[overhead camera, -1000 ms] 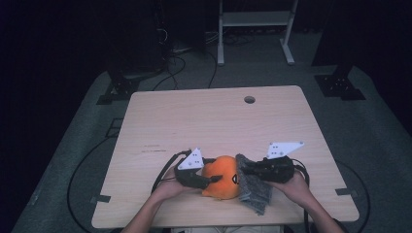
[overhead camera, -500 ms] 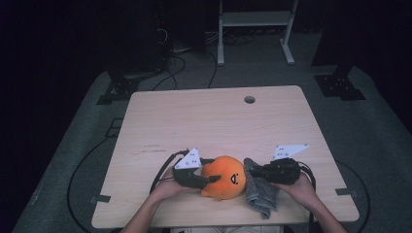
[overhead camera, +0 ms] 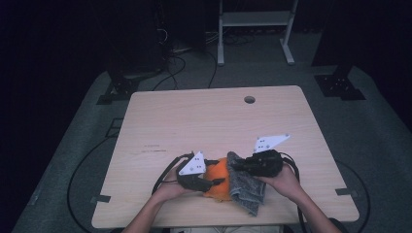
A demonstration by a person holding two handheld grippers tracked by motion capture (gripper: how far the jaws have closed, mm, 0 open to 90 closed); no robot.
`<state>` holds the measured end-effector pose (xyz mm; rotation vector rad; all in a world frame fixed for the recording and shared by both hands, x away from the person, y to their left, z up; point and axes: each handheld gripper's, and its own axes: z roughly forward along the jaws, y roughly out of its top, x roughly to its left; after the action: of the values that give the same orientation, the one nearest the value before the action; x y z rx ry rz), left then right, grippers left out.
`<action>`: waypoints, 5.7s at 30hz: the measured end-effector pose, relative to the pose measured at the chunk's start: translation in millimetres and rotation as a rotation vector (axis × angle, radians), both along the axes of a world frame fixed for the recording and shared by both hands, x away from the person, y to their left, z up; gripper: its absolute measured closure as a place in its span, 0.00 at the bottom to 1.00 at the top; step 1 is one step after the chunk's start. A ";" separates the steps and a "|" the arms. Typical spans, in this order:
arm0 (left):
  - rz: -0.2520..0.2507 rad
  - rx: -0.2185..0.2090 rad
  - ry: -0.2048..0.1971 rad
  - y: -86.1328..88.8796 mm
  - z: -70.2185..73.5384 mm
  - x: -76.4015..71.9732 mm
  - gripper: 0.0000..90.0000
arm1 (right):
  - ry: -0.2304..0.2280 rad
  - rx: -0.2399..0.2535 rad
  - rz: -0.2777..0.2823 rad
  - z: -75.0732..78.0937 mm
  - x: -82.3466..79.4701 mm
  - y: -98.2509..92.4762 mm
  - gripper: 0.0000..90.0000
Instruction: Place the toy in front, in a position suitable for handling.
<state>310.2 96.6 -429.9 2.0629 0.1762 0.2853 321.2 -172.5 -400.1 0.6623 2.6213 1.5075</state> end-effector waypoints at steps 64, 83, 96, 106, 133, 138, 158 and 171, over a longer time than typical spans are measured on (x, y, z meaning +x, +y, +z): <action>0.044 -0.072 0.198 -7.6 6.1 10.1 0.35 | -0.073 -0.063 -0.058 -5.9 -21.8 -15.7 0.91; -0.008 -0.107 0.213 -1.7 10.7 10.8 0.49 | -0.050 -0.048 -0.064 -1.2 -16.6 -21.1 0.91; 0.010 -0.036 0.100 -8.3 11.5 1.8 0.58 | -0.091 -0.098 -0.015 15.7 -12.0 0.2 0.91; 0.002 -0.012 0.037 -17.6 12.7 -5.3 0.60 | -0.107 -0.033 0.000 25.2 -17.8 -0.2 0.91; 0.144 -0.102 0.166 5.0 3.6 19.0 0.46 | -0.148 -0.092 -0.088 -11.8 -23.3 -12.9 0.91; 0.093 -0.110 0.093 3.4 6.6 14.2 0.41 | -0.140 -0.085 -0.105 -14.9 -17.0 -20.1 0.91; 0.068 -0.125 0.185 -1.9 5.8 16.1 0.53 | -0.183 -0.092 -0.072 -9.8 -28.7 -10.9 0.91; 0.092 -0.109 0.218 -11.0 2.7 19.3 0.63 | -0.209 -0.032 -0.084 -4.3 -39.9 -15.1 0.91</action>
<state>329.5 85.6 -427.3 1.9781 0.4111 0.1032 281.4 -187.5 -404.4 0.5699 2.4267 1.4235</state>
